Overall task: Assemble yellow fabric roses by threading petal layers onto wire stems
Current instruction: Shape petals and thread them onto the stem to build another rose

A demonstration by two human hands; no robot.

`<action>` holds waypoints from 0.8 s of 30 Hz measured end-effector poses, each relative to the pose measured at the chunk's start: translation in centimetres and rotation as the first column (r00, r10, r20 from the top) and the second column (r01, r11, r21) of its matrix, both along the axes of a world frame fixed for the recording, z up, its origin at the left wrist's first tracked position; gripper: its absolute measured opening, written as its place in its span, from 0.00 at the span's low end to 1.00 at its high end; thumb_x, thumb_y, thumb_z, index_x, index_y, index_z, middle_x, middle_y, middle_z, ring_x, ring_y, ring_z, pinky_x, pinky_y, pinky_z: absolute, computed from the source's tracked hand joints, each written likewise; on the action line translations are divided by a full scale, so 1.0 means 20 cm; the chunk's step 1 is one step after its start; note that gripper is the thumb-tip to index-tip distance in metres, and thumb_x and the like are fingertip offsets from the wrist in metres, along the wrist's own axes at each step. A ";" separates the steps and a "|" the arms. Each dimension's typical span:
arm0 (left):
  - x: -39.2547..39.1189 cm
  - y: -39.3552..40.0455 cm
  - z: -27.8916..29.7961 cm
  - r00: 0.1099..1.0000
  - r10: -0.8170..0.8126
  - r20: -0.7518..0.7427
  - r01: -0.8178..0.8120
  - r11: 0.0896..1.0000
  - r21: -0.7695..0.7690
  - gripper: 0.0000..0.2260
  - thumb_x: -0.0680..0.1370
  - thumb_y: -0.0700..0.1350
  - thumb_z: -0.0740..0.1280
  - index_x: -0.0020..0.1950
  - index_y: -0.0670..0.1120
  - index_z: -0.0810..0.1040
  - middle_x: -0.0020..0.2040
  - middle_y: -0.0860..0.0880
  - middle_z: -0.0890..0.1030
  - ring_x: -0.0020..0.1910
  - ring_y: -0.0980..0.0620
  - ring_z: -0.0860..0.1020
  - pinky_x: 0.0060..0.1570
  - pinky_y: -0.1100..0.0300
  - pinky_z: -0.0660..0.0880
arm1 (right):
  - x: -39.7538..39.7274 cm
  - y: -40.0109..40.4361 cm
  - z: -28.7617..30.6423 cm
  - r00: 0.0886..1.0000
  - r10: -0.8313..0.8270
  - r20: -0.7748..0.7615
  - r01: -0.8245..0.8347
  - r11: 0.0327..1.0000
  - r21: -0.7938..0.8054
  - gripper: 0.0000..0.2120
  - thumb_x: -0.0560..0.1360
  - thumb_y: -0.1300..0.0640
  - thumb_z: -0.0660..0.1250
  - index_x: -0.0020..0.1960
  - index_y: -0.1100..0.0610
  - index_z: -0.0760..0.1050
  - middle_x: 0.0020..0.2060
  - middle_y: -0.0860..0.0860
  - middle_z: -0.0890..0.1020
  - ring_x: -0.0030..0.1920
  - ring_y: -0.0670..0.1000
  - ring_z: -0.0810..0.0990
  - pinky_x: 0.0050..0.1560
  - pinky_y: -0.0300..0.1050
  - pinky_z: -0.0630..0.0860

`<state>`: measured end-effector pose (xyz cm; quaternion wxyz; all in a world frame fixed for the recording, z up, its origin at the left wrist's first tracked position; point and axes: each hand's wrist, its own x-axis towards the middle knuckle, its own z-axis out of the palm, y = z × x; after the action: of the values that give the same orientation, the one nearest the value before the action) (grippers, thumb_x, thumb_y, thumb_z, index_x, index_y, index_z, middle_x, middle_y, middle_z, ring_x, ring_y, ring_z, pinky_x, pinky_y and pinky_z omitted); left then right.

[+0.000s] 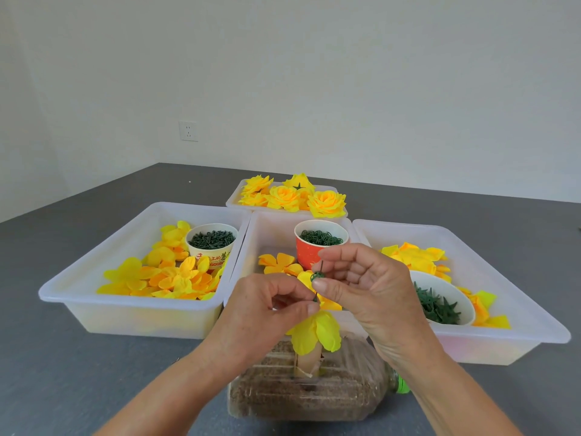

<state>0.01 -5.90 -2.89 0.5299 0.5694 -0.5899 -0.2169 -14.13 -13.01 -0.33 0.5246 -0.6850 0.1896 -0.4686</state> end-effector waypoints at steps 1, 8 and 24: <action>0.00 0.00 0.00 1.000 0.003 -0.006 -0.002 1.000 0.003 0.07 0.71 0.39 0.73 0.37 0.51 0.83 0.37 0.52 0.83 0.39 0.52 0.80 0.45 0.60 0.77 | 0.00 0.00 0.00 1.000 0.002 -0.005 -0.002 1.000 0.002 0.14 0.62 0.73 0.74 0.43 0.58 0.80 0.36 0.51 0.85 0.40 0.46 0.82 0.44 0.39 0.79; 0.00 0.01 0.00 0.998 -0.011 -0.070 0.014 0.999 0.042 0.07 0.69 0.37 0.74 0.36 0.49 0.83 0.36 0.48 0.83 0.38 0.48 0.81 0.45 0.55 0.78 | -0.02 0.00 -0.03 0.998 0.055 -0.034 -0.052 0.993 0.102 0.14 0.56 0.60 0.75 0.42 0.57 0.80 0.39 0.54 0.85 0.41 0.47 0.83 0.44 0.40 0.80; 0.01 0.02 -0.04 0.967 0.025 -0.254 -0.002 0.996 0.089 0.06 0.73 0.38 0.71 0.38 0.45 0.84 0.36 0.46 0.83 0.38 0.52 0.77 0.44 0.56 0.74 | -0.04 0.00 -0.12 0.992 0.115 -0.047 -0.102 0.971 0.217 0.15 0.55 0.61 0.75 0.42 0.58 0.80 0.39 0.54 0.85 0.41 0.46 0.83 0.40 0.38 0.79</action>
<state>0.20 -5.54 -3.60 0.5771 0.5637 -0.5028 -0.3105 -14.85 -12.97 -2.78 0.6141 -0.6476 0.2168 -0.3956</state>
